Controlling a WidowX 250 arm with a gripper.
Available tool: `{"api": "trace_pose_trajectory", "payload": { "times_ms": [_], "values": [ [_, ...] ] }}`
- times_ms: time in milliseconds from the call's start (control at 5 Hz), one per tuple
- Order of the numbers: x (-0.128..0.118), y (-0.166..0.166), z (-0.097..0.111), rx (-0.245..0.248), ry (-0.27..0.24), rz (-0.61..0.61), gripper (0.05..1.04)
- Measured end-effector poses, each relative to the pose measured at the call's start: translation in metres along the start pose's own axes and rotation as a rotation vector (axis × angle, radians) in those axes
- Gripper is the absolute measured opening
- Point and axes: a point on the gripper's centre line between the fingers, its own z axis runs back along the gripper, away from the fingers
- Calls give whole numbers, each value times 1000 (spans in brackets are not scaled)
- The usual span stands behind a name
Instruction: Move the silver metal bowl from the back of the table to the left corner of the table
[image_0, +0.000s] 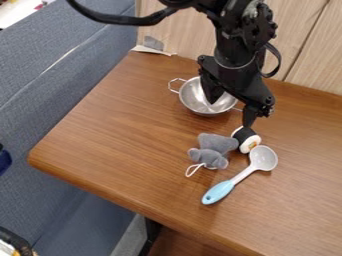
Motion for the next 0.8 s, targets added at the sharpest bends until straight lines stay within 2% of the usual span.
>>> {"api": "trace_pose_trajectory", "payload": {
  "times_ms": [200,400,600,800],
  "values": [
    [-8,-2,-10,-5,41,-5,1000],
    [-18,11,-38,-15,156,-48,1000],
    [-14,28,-45,-15,148,-28,1000],
    [-8,36,-52,5,166,-58,1000]
  ]
}}
